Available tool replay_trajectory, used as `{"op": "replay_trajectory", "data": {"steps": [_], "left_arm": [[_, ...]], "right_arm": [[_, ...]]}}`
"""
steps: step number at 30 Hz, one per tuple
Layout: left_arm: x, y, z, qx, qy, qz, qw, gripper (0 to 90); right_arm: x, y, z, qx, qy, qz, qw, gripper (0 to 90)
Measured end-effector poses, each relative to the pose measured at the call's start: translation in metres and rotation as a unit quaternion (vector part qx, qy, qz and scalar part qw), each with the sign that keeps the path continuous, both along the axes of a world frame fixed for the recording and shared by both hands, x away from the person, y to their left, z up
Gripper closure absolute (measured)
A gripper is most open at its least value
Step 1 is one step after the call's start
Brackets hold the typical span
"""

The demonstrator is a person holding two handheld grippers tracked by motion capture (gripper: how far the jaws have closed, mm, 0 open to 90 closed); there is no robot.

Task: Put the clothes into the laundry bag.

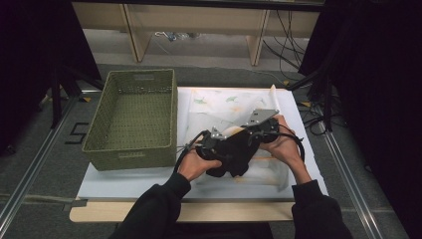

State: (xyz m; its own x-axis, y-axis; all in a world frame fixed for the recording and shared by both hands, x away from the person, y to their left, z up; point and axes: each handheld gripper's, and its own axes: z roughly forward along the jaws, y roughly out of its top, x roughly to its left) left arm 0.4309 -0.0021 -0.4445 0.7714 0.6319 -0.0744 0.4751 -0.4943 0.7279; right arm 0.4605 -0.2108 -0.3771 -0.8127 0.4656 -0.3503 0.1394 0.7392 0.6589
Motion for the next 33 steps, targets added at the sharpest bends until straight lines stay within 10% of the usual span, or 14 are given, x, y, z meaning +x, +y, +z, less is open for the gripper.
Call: {"op": "replay_trajectory", "data": {"steps": [6, 13, 18, 32, 33], "left_arm": [[-0.013, 0.022, -0.015, 0.032, 0.035, 0.006, 0.9989, 26.5], [-0.005, 0.012, -0.024, -0.009, 0.047, -0.011, 0.9988, 68.3], [-0.001, 0.001, -0.020, -0.017, 0.026, -0.009, 0.9995, 81.2], [0.033, -0.023, -0.014, -0.022, 0.015, 0.035, 0.9990, 82.4], [0.034, -0.026, -0.018, -0.051, 0.021, 0.064, 0.9964, 80.0]], "right_arm": [[0.001, 0.002, -0.001, -0.008, -0.004, 0.009, 0.9999, 90.0], [0.002, 0.001, -0.002, -0.007, -0.003, 0.010, 0.9999, 90.0], [0.000, 0.002, -0.002, -0.007, 0.005, 0.003, 1.0000, 90.0], [-0.002, 0.002, -0.002, 0.001, 0.012, 0.008, 0.9999, 90.0], [-0.002, 0.002, -0.002, 0.003, 0.008, 0.007, 0.9999, 90.0]]}}
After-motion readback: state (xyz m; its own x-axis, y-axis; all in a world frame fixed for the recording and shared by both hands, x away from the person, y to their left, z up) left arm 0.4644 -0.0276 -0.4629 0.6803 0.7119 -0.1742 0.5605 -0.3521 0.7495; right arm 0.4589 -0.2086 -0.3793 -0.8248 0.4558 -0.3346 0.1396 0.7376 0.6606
